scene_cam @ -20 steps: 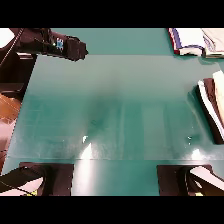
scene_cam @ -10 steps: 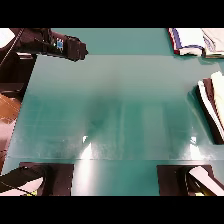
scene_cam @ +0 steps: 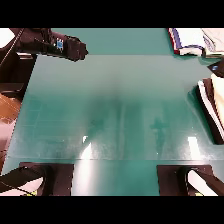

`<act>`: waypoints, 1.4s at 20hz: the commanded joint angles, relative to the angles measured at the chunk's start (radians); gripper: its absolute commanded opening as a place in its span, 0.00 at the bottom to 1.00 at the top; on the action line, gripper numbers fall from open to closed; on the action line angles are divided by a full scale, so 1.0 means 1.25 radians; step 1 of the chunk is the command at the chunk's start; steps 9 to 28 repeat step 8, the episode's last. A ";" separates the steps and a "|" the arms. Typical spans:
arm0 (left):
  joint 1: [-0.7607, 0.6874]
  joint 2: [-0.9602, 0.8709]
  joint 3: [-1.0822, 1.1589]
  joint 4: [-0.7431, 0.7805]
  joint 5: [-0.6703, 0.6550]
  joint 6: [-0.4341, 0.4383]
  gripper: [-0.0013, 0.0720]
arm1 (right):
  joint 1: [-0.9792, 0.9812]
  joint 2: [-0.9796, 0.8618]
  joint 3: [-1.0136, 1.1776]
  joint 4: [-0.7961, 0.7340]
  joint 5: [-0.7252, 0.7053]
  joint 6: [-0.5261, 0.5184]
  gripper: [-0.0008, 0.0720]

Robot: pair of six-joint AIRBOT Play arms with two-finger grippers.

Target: Fold the shirts.

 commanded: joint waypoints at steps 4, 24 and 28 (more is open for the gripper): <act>0.000 0.000 0.000 0.000 0.001 0.000 0.06 | 0.128 0.001 0.000 0.002 -0.036 -0.005 0.03; 0.000 0.000 0.000 0.000 0.000 0.000 0.05 | 0.099 0.001 0.000 0.004 -0.034 -0.005 0.03; 0.000 0.000 0.000 0.000 0.000 0.000 0.05 | 0.099 0.001 0.000 0.004 -0.034 -0.005 0.03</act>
